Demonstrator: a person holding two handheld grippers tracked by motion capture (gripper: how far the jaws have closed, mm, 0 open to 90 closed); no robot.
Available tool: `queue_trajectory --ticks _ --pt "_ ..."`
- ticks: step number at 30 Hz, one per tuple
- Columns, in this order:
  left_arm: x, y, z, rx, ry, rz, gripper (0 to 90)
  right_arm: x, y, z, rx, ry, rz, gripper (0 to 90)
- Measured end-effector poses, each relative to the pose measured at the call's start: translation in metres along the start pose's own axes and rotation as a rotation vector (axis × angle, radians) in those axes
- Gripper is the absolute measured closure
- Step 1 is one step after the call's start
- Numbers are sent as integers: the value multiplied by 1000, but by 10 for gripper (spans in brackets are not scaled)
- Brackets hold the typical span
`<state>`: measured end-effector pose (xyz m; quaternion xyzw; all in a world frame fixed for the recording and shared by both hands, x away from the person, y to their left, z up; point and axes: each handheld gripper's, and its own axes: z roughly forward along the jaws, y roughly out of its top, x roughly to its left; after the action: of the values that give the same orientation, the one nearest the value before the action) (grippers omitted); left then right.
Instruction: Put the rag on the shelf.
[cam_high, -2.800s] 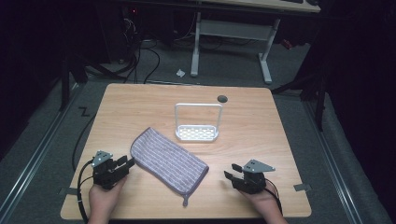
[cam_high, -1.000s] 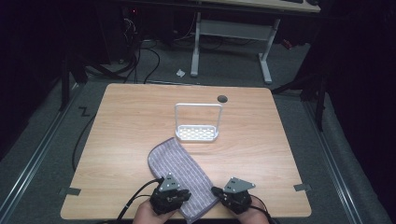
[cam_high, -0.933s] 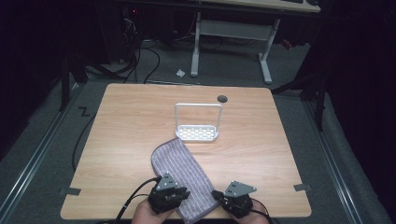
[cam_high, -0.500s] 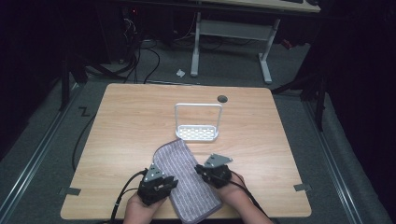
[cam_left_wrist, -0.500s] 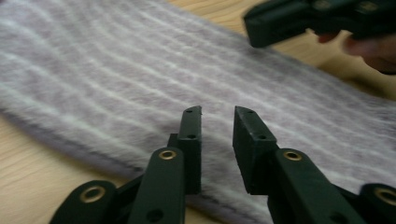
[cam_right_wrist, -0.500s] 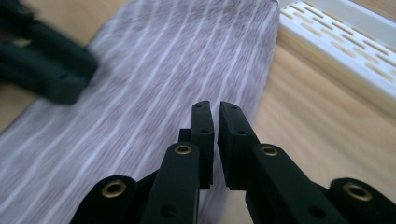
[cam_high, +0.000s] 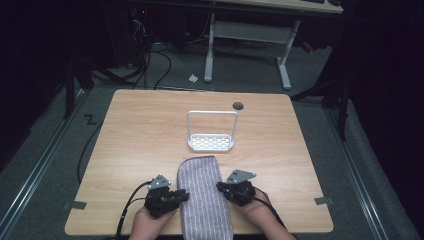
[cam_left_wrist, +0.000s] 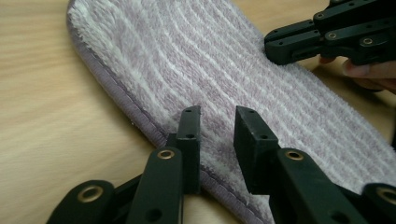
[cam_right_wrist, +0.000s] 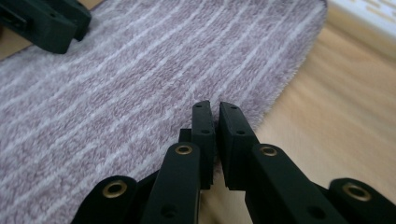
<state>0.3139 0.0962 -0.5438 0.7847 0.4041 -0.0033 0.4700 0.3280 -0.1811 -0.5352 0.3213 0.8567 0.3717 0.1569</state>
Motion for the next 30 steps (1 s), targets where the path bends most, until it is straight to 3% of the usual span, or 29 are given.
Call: queue_trajectory --ticks 2,6,7,9,10,12,14,16,18,20,23,26,28,30 --pt "-8 -1 6 30 -39 50 705 1 -13 -13 -3 2 7 854" --pt "-25 -1 14 74 -109 91 681 1 -33 -34 -3 6 36 837" --pt "-28 1 14 67 -107 108 670 1 -38 -40 -7 9 48 832" --pt "-26 6 11 25 -70 133 644 0 -45 -46 -14 9 67 825" --pt "-23 8 9 -3 -52 127 642 -1 -47 -47 -18 8 76 825" --pt "-12 18 5 -62 -7 92 643 -1 -47 -47 -20 8 82 823" --pt "0 31 6 -113 27 28 646 0 -47 -47 -17 7 83 823" --pt "8 43 13 -127 74 13 641 0 -47 -46 -19 5 75 823" --pt "13 53 26 -118 118 7 606 0 -47 -46 -20 8 76 823" --pt "15 58 40 -86 108 -10 550 -1 -48 -46 -25 12 75 822" --pt "12 57 58 -32 140 19 509 -1 -48 -46 -27 15 74 822" --pt "5 55 63 -23 167 59 509 -1 -48 -46 -29 16 68 822" --pt "-2 53 66 -18 162 79 513 -2 -48 -46 -27 22 66 822" --pt "-11 51 69 -9 183 126 523 -3 -48 -46 -24 25 67 821"
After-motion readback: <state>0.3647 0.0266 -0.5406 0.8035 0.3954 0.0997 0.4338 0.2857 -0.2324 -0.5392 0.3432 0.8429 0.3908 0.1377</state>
